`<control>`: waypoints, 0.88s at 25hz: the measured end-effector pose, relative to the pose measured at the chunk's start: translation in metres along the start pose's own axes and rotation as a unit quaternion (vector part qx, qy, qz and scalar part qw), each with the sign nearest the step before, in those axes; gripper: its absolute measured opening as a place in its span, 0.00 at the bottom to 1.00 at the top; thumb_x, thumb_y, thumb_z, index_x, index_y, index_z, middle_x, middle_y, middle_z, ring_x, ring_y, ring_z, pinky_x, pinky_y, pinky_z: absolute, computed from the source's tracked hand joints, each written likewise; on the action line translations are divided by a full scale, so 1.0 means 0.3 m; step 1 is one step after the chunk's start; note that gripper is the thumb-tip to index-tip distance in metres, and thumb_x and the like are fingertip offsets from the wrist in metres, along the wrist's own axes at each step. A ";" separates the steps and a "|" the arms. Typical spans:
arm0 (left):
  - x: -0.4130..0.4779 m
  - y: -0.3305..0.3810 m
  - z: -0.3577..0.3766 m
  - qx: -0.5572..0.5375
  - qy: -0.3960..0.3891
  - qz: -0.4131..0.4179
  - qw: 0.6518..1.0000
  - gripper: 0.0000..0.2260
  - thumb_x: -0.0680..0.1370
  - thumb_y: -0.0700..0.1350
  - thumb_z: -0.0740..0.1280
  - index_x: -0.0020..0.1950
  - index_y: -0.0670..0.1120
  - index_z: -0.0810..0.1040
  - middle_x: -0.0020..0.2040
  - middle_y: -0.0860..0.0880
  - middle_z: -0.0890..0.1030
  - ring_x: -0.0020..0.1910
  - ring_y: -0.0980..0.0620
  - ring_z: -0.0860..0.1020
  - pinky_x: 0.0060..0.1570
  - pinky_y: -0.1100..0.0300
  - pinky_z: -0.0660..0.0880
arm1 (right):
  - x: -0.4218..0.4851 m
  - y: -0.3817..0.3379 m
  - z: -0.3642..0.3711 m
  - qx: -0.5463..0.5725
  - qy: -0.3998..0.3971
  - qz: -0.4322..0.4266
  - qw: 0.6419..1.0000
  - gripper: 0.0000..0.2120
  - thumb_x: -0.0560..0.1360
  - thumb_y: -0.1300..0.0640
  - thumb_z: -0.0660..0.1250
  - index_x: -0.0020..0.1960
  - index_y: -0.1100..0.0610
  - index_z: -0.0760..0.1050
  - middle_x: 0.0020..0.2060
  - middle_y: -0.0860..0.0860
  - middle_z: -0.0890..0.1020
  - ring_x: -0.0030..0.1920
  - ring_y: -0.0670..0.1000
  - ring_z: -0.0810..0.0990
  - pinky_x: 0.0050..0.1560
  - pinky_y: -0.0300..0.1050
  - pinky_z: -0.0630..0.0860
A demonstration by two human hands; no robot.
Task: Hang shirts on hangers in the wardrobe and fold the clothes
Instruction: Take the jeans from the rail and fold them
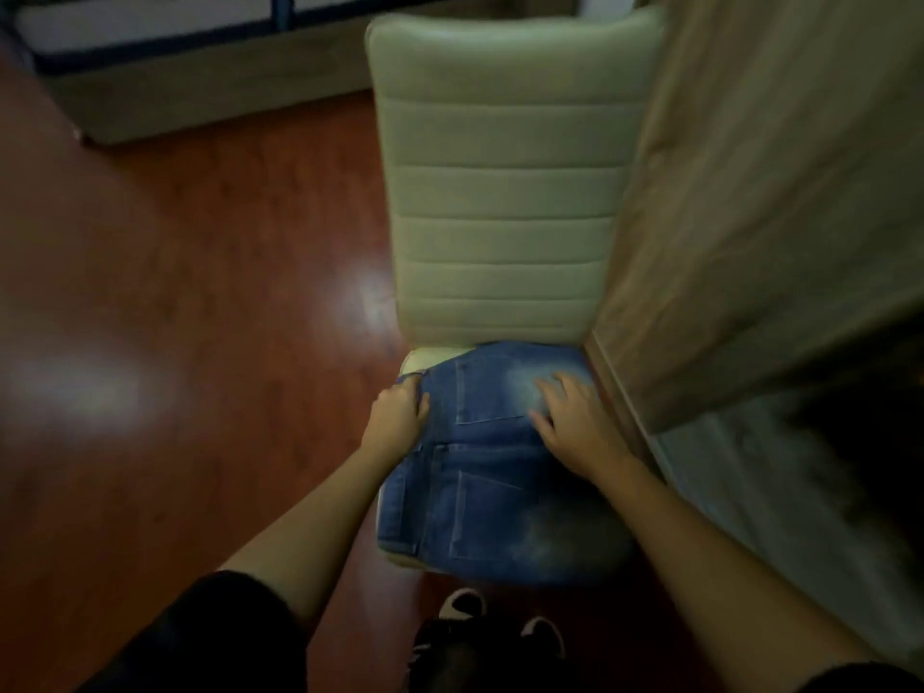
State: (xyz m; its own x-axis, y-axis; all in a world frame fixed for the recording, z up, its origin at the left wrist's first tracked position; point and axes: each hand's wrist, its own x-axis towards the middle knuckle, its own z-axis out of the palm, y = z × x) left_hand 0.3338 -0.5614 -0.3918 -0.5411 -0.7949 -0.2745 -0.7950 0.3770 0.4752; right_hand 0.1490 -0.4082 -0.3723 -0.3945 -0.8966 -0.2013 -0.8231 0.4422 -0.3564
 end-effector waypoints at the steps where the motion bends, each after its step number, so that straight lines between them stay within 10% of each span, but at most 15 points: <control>1: 0.013 -0.064 0.054 -0.004 -0.007 -0.025 1.000 0.14 0.80 0.43 0.60 0.63 0.39 0.73 0.54 0.37 0.80 0.53 0.36 0.77 0.50 0.50 0.72 | 0.020 -0.005 0.091 0.004 -0.017 -0.010 1.000 0.26 0.79 0.48 0.55 0.71 0.61 0.63 0.70 0.63 0.64 0.68 0.62 0.65 0.67 0.54 0.63; 10: 0.323 -0.345 0.319 -0.074 -0.029 -0.107 0.991 0.19 0.80 0.47 0.61 0.67 0.39 0.69 0.62 0.38 0.77 0.61 0.38 0.74 0.56 0.53 0.70 | 0.010 -0.183 0.778 0.030 0.000 -0.211 0.977 0.14 0.72 0.49 0.68 0.51 0.58 0.79 0.53 0.54 0.80 0.54 0.53 0.75 0.46 0.43 0.80; 17: 0.404 -0.360 0.329 -0.219 -0.038 -0.176 0.959 0.21 0.75 0.47 0.70 0.63 0.38 0.70 0.58 0.45 0.76 0.57 0.45 0.76 0.56 0.52 0.75 | -0.067 -0.274 0.929 -0.051 -0.078 -0.181 0.979 0.45 0.54 0.25 0.66 0.58 0.57 0.76 0.59 0.57 0.78 0.59 0.57 0.76 0.55 0.51 0.76; 22: 0.381 -0.326 0.238 -0.245 -0.019 -0.130 0.961 0.14 0.74 0.46 0.72 0.54 0.39 0.78 0.50 0.43 0.81 0.48 0.46 0.80 0.52 0.51 0.78 | -0.094 -0.286 0.811 0.119 -0.021 -0.134 0.984 0.17 0.69 0.49 0.58 0.51 0.58 0.77 0.42 0.53 0.81 0.44 0.54 0.77 0.37 0.44 0.78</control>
State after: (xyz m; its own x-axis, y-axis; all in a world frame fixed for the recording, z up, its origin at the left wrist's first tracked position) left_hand 0.3301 -0.6554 -0.5293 -0.3586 -0.8105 -0.4632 -0.6856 -0.1081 0.7199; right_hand 0.3302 -0.4147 -0.5580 -0.1552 -0.9822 -0.1059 -0.7748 0.1876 -0.6037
